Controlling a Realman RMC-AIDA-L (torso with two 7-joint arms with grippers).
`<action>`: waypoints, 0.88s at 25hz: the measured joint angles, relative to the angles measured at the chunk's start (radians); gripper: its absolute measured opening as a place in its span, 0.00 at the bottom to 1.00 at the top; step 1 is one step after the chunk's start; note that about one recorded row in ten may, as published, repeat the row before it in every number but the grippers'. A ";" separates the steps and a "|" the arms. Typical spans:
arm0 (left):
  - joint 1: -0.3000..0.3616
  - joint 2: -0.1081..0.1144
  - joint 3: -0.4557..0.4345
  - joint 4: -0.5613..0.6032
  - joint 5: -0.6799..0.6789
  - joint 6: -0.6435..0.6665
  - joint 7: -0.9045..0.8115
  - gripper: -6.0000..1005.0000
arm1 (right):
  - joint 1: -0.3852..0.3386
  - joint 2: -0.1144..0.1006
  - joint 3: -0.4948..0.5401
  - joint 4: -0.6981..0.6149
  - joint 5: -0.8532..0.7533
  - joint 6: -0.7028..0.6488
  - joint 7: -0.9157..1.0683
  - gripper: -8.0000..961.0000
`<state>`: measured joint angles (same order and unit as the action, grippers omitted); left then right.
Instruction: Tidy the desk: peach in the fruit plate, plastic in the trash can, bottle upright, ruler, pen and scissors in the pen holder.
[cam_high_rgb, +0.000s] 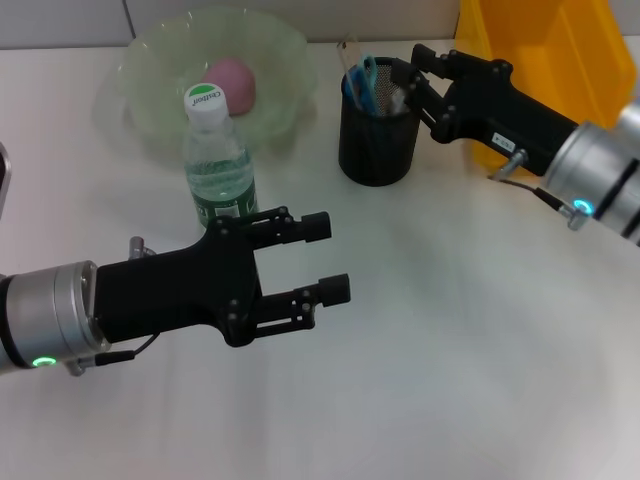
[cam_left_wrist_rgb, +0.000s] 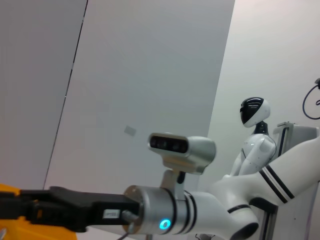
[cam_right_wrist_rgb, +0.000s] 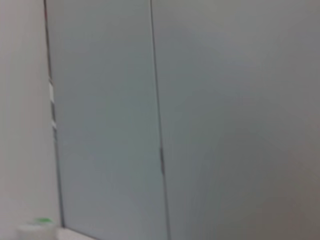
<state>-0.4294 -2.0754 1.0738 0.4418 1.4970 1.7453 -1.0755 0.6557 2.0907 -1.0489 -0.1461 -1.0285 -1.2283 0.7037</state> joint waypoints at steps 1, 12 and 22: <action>0.001 0.000 0.003 0.000 -0.001 0.006 -0.007 0.69 | -0.016 -0.002 -0.002 -0.007 -0.002 -0.040 0.018 0.31; -0.001 0.004 0.005 0.007 0.003 0.011 -0.013 0.69 | -0.229 -0.008 -0.006 -0.198 -0.181 -0.337 0.114 0.39; 0.025 0.011 0.020 0.022 0.015 0.018 -0.006 0.68 | -0.302 -0.013 0.003 -0.237 -0.385 -0.523 0.108 0.78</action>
<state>-0.4045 -2.0640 1.0936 0.4635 1.5117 1.7635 -1.0812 0.3534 2.0782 -1.0460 -0.3835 -1.4138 -1.7516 0.8114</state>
